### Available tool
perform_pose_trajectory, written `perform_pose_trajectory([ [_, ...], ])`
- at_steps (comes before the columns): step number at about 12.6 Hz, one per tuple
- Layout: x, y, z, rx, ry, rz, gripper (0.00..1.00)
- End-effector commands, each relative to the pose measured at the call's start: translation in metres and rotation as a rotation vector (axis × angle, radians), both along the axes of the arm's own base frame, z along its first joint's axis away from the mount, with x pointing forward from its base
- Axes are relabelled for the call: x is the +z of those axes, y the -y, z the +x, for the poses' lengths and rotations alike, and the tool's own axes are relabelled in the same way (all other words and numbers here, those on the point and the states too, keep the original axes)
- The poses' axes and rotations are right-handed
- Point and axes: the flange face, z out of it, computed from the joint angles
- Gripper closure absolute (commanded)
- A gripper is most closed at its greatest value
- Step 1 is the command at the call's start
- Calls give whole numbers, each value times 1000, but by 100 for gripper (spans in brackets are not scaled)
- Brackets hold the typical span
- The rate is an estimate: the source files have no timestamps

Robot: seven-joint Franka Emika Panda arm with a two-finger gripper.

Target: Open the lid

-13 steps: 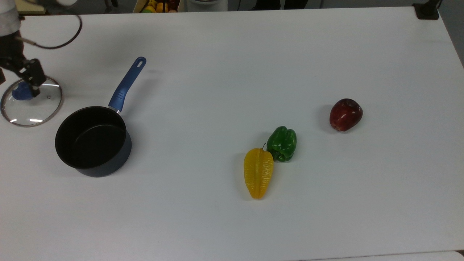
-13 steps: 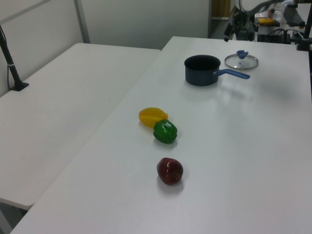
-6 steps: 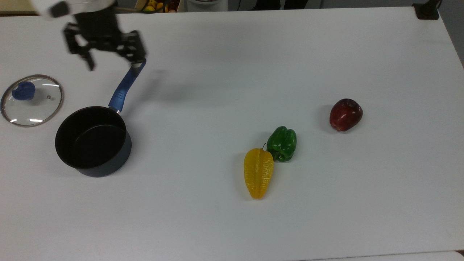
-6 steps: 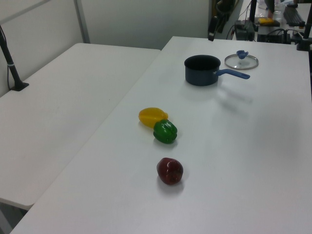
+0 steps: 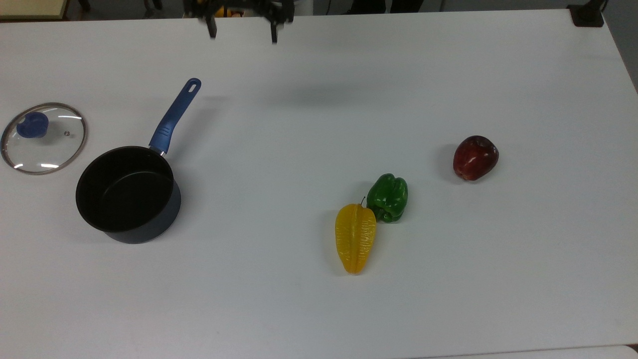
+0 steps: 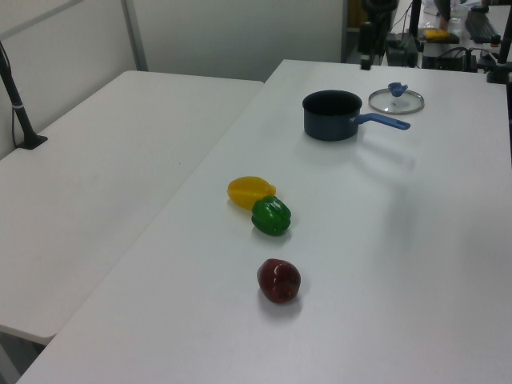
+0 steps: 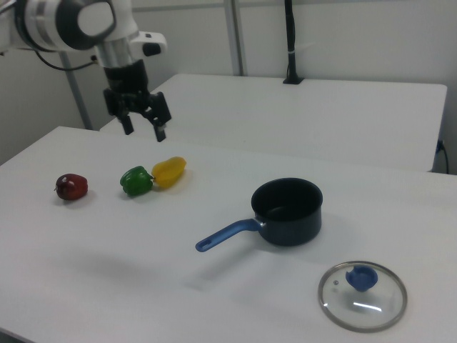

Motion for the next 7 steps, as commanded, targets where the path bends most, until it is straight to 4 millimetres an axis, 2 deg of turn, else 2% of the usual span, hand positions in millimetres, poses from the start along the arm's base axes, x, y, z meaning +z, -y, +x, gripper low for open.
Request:
perform_pose_trajectory([
  [1, 16, 12, -30, -29, -50, -18, 0],
  [7, 18, 17, -31, -35, -46, -27, 0],
])
